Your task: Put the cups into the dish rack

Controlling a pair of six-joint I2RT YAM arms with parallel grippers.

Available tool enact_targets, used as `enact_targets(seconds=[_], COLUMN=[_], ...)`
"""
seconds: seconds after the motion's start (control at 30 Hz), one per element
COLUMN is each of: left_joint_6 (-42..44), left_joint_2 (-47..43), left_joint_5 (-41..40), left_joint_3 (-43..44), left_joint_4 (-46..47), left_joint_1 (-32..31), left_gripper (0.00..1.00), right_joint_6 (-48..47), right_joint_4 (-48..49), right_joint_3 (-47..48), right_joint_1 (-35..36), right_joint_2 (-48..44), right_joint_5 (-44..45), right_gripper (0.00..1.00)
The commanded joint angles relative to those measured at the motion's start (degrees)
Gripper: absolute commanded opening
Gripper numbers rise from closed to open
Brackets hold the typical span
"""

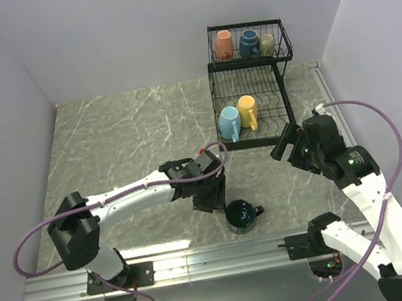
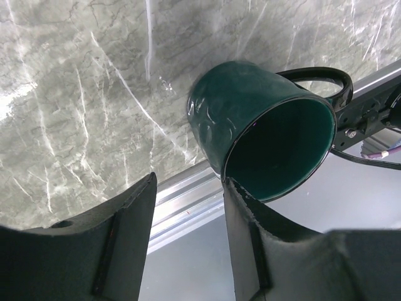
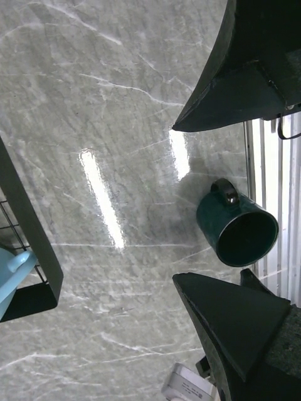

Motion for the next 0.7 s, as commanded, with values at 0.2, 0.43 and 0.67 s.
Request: enact_targets(seconds=[0.2,0.43,0.67], left_joint_6=[1.3,0.9,5.3], left_joint_2=[6.1,10.4,9.8], left_joint_5=[1.5,5.1,17.2], left_joint_3=[2.0,2.6,3.0], left_joint_4=[4.5,8.5,12.5], left_joint_1=[-1.9,-1.9,-1.1], left_gripper=[0.48,0.10,0.00], right_joint_6=[-0.7,-0.4,-2.4], right_joint_4=[2.1,1.1,6.3], right_joint_3=[-0.8,-4.2,-7.7], right_joint_1=[-0.1,-0.1,-0.1], right_joint_2=[1.4,-1.4,-6.5], right_joint_5=[-3.3,-5.9,-16.7], right_gripper=[1.00,1.00,1.00])
